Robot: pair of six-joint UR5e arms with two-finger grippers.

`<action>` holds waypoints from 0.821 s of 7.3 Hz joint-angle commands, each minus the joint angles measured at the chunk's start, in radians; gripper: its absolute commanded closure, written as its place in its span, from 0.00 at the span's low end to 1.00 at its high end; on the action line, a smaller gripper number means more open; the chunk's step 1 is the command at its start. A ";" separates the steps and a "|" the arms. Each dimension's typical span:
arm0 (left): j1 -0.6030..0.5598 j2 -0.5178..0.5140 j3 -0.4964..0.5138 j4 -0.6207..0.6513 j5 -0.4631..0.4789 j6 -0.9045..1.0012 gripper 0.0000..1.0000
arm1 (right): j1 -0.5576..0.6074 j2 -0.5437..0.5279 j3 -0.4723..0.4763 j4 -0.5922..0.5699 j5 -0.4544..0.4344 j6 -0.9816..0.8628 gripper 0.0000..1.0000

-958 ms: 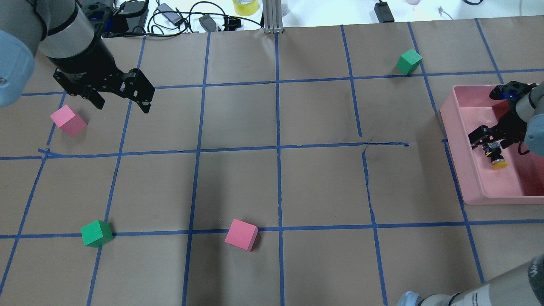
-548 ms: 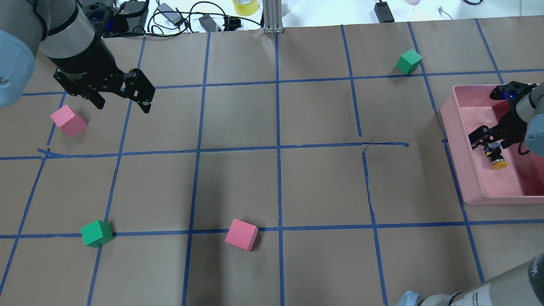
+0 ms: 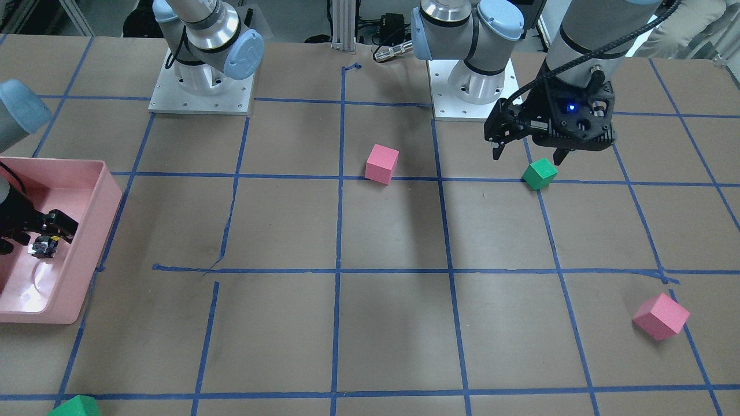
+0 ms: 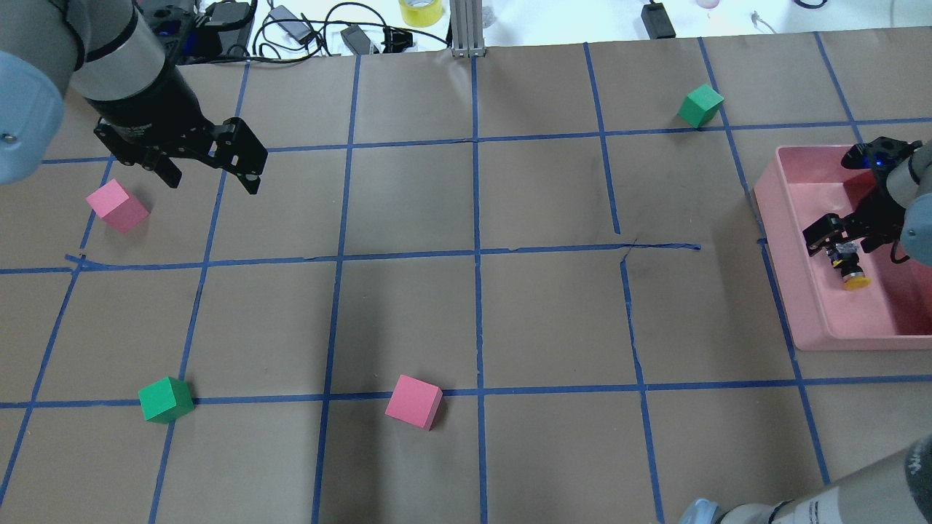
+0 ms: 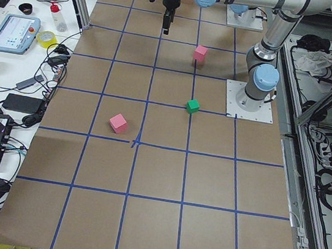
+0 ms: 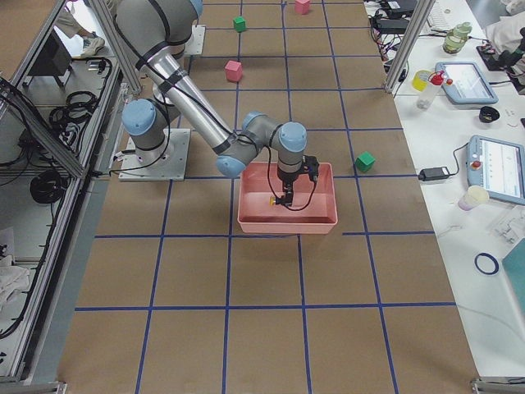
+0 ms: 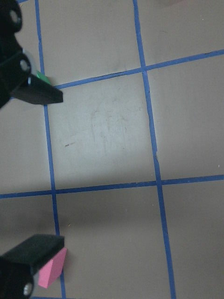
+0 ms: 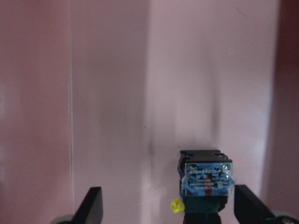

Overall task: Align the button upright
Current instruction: 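Close the right gripper on the button switch body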

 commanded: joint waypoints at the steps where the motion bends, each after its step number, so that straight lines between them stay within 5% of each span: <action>1: -0.009 -0.003 0.000 0.001 0.002 0.000 0.00 | 0.000 0.002 -0.013 -0.003 -0.005 -0.002 0.00; 6: -0.009 -0.002 0.000 0.001 0.002 0.000 0.00 | -0.009 0.005 -0.015 -0.006 -0.008 -0.004 0.00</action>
